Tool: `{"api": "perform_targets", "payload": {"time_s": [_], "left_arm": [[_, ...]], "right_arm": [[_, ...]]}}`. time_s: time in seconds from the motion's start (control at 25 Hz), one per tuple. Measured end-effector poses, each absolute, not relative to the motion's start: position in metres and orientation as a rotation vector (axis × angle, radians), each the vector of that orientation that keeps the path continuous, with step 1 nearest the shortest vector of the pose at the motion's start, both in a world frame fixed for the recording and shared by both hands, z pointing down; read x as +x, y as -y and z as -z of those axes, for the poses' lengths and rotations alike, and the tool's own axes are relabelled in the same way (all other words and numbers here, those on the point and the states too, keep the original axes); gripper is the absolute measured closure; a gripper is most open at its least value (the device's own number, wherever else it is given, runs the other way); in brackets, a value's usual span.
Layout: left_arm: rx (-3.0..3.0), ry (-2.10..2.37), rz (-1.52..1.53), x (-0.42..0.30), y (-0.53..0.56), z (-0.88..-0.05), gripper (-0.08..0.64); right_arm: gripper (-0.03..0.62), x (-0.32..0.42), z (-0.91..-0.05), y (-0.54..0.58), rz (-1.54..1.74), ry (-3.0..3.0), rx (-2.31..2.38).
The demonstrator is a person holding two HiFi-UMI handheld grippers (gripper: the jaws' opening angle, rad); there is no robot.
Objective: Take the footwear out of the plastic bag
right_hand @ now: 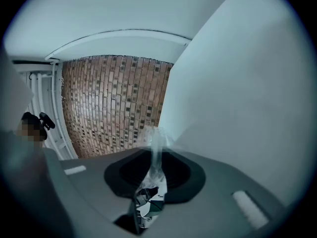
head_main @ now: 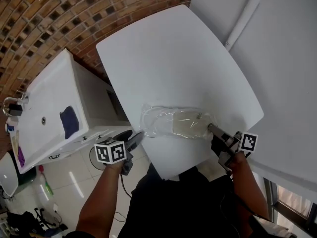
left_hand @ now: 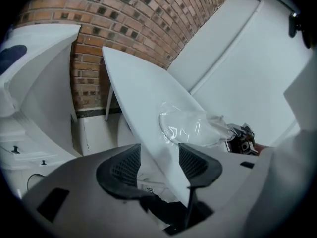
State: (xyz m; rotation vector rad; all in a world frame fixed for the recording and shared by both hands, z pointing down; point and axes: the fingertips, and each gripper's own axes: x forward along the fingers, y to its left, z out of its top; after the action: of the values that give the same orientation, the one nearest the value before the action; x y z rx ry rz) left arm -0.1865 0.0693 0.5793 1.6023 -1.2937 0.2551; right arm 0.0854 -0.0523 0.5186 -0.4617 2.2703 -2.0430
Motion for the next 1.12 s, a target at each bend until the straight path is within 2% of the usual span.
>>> {"api": "perform_targets", "payload": {"time_s": [0.2,0.36,0.4,0.48,0.76,1.12], "left_arm": [[1.554,1.237,-0.077,-0.177,-0.078,-0.585,0.314],[1.543,1.22,0.07,-0.188,-0.082,-0.582,0.415],[1.541,1.227,0.088,-0.192,-0.082,-0.581,0.486],[1.554,1.25,0.087,-0.198,-0.083,-0.578,0.536],[1.582,1.384,0.086,-0.225,-0.061,-0.554,0.548],[1.476,1.466,0.122,-0.252,-0.027,-0.559,0.549]], "right_arm": [[0.522,0.076,-0.517,0.035,2.082,-2.306,-0.403],[0.523,0.067,-0.523,0.021,2.13,-2.324,-0.355],[0.523,0.064,-0.523,0.019,2.133,-2.327,-0.351],[0.523,0.058,-0.522,0.017,2.128,-2.338,-0.34],[0.523,0.05,-0.508,0.028,2.069,-2.333,-0.365],[0.523,0.08,-0.51,0.058,2.02,-2.253,-0.526]]}}
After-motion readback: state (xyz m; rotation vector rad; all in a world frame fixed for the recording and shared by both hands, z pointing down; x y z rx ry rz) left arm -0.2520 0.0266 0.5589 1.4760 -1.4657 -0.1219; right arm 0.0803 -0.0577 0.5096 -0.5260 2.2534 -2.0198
